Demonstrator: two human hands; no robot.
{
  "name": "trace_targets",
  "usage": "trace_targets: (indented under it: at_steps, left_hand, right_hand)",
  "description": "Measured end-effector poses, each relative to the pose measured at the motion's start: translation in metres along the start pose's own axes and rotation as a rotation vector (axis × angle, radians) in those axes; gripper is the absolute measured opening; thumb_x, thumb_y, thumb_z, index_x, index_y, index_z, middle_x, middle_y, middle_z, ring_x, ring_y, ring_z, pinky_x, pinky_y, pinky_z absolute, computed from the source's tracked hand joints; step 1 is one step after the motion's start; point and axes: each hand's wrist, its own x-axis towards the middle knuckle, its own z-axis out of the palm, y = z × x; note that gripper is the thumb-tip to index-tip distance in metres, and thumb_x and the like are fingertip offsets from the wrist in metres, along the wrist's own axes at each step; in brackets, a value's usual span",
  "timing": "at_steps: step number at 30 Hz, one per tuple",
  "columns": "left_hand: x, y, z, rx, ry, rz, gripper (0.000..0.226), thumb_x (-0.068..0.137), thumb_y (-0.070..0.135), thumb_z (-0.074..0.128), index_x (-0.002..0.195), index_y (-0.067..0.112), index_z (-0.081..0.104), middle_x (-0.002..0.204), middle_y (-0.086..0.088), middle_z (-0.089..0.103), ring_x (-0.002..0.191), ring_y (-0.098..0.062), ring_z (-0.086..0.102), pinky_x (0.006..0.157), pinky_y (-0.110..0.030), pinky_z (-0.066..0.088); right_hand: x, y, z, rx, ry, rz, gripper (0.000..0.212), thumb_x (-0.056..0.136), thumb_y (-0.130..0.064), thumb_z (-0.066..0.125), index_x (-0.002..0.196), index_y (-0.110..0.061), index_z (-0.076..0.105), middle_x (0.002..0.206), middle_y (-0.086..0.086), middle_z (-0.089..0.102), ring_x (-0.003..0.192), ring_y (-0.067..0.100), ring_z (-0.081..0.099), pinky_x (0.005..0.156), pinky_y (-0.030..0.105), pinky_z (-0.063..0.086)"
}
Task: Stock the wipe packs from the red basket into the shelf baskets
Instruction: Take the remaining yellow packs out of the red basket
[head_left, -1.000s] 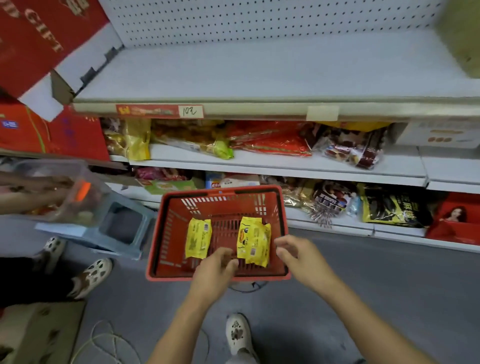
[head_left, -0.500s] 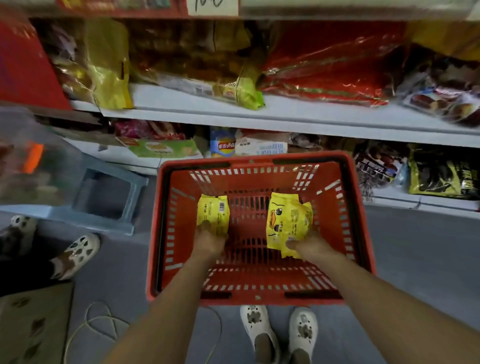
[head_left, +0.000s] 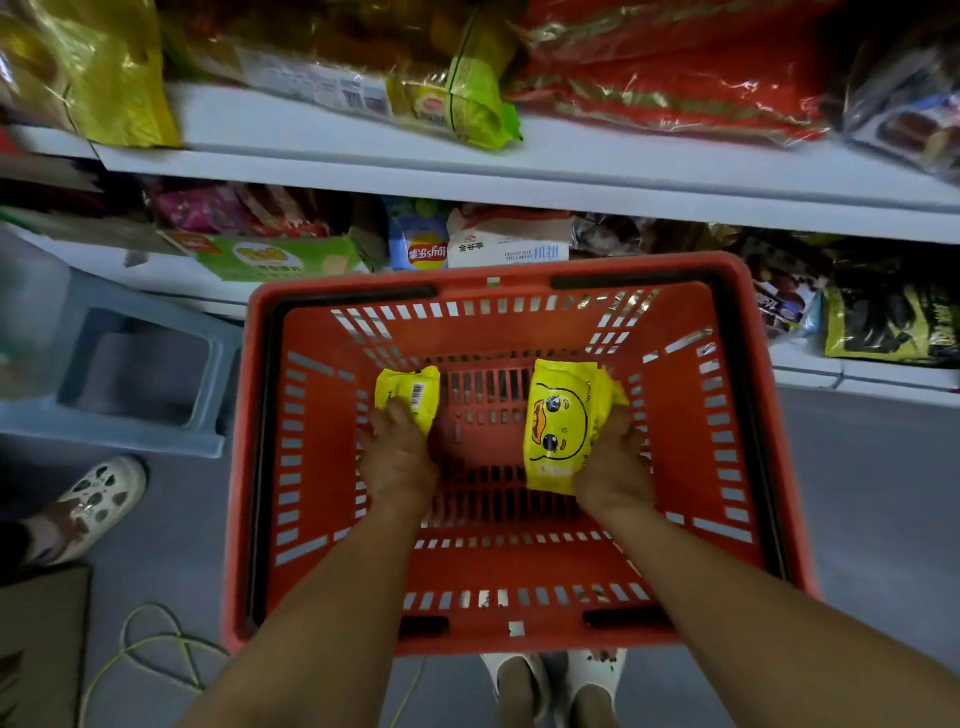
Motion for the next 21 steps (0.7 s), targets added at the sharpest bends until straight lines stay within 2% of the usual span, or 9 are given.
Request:
trace_targets:
  at_steps: [3, 5, 7, 9, 12, 16, 18, 20, 21]
  left_hand:
    - [0.005, -0.009, -0.025, -0.427, -0.107, -0.136, 0.051, 0.083, 0.004, 0.060, 0.131, 0.004, 0.045, 0.119, -0.022, 0.060, 0.109, -0.041, 0.060, 0.084, -0.041, 0.048]
    - [-0.005, -0.010, -0.049, -0.753, -0.181, -0.260, 0.021, 0.084, -0.006, 0.050, 0.100, 0.002, 0.061, 0.099, -0.021, 0.065, 0.095, -0.034, 0.062, 0.076, -0.034, 0.045]
    - [-0.030, -0.005, -0.072, -0.973, -0.264, -0.316, 0.025, 0.083, -0.014, 0.043, 0.075, 0.008, 0.053, 0.078, -0.011, 0.058, 0.082, -0.027, 0.055, 0.071, -0.030, 0.041]
    - [-0.062, 0.000, -0.095, -1.148, -0.368, -0.315, 0.023, 0.074, -0.015, 0.047, 0.087, 0.002, 0.054, 0.077, -0.008, 0.054, 0.078, -0.025, 0.050, 0.067, -0.028, 0.040]
    - [-0.101, 0.007, -0.124, -1.356, -0.461, -0.242, 0.050, 0.056, -0.004, 0.053, 0.104, 0.006, 0.060, 0.086, -0.011, 0.063, 0.076, -0.028, 0.056, 0.067, -0.037, 0.046]
    - [-0.151, 0.032, -0.171, -1.527, -0.540, -0.104, 0.034, 0.080, -0.005, 0.049, 0.105, 0.012, 0.064, 0.096, -0.011, 0.072, 0.086, -0.031, 0.065, 0.086, -0.053, 0.051]
    - [-0.171, 0.047, -0.191, -1.579, -0.593, -0.013, 0.029, 0.091, 0.020, 0.056, 0.117, 0.013, 0.064, 0.108, -0.011, 0.073, 0.100, -0.033, 0.068, 0.095, -0.056, 0.050]
    - [-0.190, 0.064, -0.211, -1.581, -0.621, 0.076, 0.058, 0.081, 0.054, 0.067, 0.126, 0.017, 0.063, 0.118, -0.012, 0.070, 0.110, -0.033, 0.066, 0.098, -0.057, 0.047]
    - [-0.200, 0.074, -0.219, -1.575, -0.605, 0.101, 0.068, 0.073, 0.058, 0.073, 0.125, 0.016, 0.063, 0.116, -0.012, 0.071, 0.108, -0.033, 0.067, 0.096, -0.057, 0.049]
  right_hand:
    - [-0.009, -0.002, -0.030, 0.256, 0.045, 0.047, 0.061, 0.084, -0.002, 0.052, 0.139, -0.012, 0.026, 0.125, 0.014, 0.056, 0.109, 0.035, 0.058, 0.083, 0.034, 0.045]
    - [-0.027, -0.001, -0.052, 0.532, 0.023, 0.032, 0.050, 0.083, 0.008, 0.046, 0.130, -0.008, 0.043, 0.113, 0.010, 0.063, 0.097, 0.029, 0.060, 0.074, 0.024, 0.042]
    - [-0.053, 0.002, -0.075, 0.732, -0.073, 0.000, 0.044, 0.076, 0.012, 0.047, 0.113, -0.009, 0.057, 0.089, 0.006, 0.066, 0.076, 0.022, 0.059, 0.059, 0.022, 0.041]
    - [-0.080, 0.005, -0.098, 0.827, -0.204, -0.033, 0.037, 0.064, 0.006, 0.051, 0.096, -0.009, 0.062, 0.070, 0.002, 0.062, 0.064, 0.020, 0.056, 0.053, 0.023, 0.041]
    - [-0.116, 0.011, -0.133, 0.935, -0.312, -0.073, 0.046, 0.046, -0.001, 0.049, 0.089, -0.010, 0.063, 0.064, 0.003, 0.062, 0.056, 0.019, 0.055, 0.049, 0.021, 0.042]
    - [-0.150, 0.018, -0.184, 1.016, -0.427, -0.118, 0.049, 0.045, 0.000, 0.047, 0.090, -0.007, 0.065, 0.069, 0.010, 0.061, 0.054, 0.020, 0.053, 0.046, 0.019, 0.040]
    - [-0.165, 0.020, -0.213, 0.986, -0.527, -0.166, 0.045, 0.047, 0.001, 0.047, 0.088, -0.005, 0.064, 0.071, 0.013, 0.060, 0.054, 0.020, 0.054, 0.046, 0.020, 0.040]
    - [-0.175, 0.026, -0.241, 0.905, -0.594, -0.210, 0.038, 0.048, 0.000, 0.047, 0.083, -0.004, 0.063, 0.070, 0.012, 0.059, 0.053, 0.020, 0.054, 0.046, 0.020, 0.040]
    - [-0.178, 0.031, -0.254, 0.855, -0.607, -0.223, 0.036, 0.049, -0.001, 0.049, 0.082, -0.004, 0.063, 0.070, 0.012, 0.060, 0.054, 0.020, 0.056, 0.047, 0.020, 0.041]
